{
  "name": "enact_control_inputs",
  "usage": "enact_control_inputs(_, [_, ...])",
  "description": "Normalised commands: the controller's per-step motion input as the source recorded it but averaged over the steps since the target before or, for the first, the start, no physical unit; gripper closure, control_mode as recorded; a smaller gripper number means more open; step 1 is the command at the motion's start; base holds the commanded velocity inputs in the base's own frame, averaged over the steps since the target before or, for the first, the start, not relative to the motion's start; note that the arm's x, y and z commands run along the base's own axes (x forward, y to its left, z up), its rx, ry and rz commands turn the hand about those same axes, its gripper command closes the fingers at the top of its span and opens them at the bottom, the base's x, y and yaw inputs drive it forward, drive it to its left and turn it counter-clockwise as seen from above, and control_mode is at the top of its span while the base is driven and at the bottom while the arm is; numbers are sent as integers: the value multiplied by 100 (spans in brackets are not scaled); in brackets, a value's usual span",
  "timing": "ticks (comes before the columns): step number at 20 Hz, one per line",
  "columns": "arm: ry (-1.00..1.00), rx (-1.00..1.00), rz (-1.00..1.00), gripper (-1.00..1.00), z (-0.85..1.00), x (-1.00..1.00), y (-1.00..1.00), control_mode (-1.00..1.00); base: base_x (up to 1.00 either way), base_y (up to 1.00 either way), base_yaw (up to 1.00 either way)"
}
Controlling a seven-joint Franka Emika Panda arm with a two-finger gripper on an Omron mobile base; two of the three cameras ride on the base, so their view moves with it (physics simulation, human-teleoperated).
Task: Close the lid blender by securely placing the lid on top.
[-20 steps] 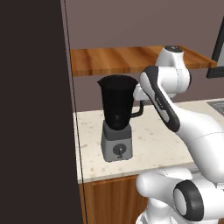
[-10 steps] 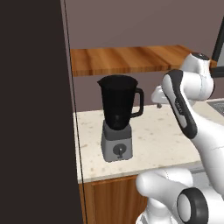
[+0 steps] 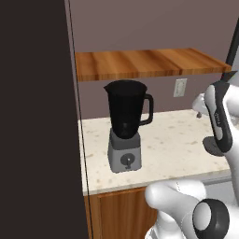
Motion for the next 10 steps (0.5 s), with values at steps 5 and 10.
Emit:
enact_control_inputs(5, [13, -6, -6, -100, -77, 11, -48, -100, 0, 0, 0])
enact_control_inputs(10, [11, -5, -3, -100, -49, 1, -71, -100, 0, 0, 0])
